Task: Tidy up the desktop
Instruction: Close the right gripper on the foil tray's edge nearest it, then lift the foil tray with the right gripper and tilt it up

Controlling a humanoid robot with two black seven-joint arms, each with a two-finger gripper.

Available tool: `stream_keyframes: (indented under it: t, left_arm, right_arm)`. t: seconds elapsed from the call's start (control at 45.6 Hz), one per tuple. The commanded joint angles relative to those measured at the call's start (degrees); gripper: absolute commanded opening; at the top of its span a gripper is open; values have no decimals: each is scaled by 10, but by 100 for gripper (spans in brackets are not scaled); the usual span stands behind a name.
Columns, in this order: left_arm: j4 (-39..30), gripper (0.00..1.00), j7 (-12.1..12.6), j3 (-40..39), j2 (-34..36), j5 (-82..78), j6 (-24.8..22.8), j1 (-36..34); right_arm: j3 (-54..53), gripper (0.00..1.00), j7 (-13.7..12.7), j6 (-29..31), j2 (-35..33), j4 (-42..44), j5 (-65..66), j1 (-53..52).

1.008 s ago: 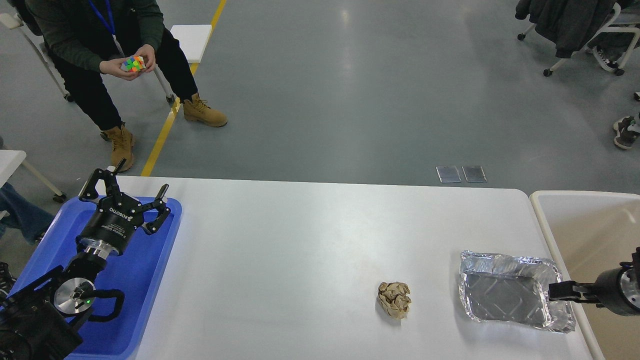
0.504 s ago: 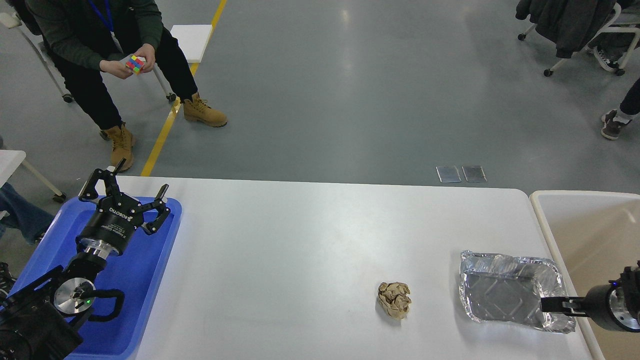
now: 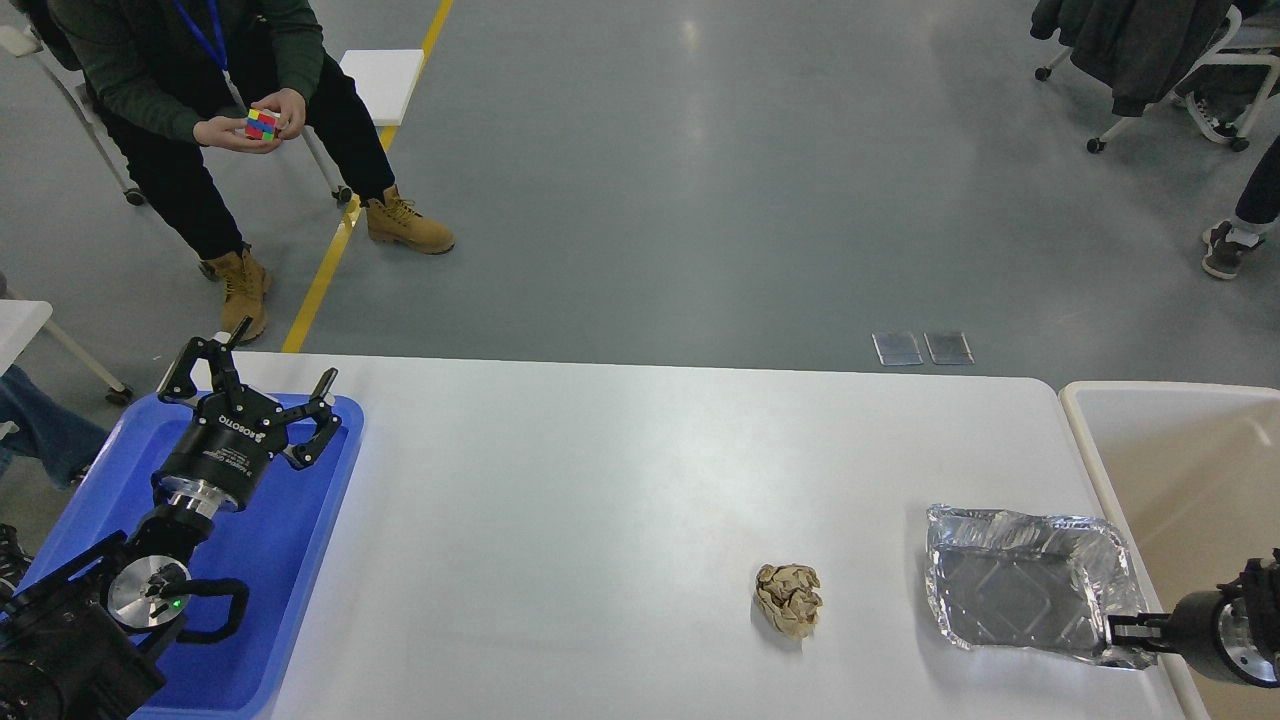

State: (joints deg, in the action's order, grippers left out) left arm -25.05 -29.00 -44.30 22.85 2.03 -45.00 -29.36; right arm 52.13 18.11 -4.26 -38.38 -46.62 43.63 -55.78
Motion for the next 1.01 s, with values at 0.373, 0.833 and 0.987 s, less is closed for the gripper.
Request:
stream_keyframes:
  t: [0.373, 0.833, 0.987]
  left_arm:
    - [0, 99, 0, 0, 0, 0, 0, -1]
    - [0, 99, 0, 0, 0, 0, 0, -1]
    - [0, 99, 0, 1, 0, 0, 0, -1]
  right_arm:
    - [7, 0, -1, -4, -3, 2, 48, -6]
    - [9, 0, 25, 4, -51, -56, 53, -74]
    - [9, 0, 39, 16, -85, -103, 55, -114]
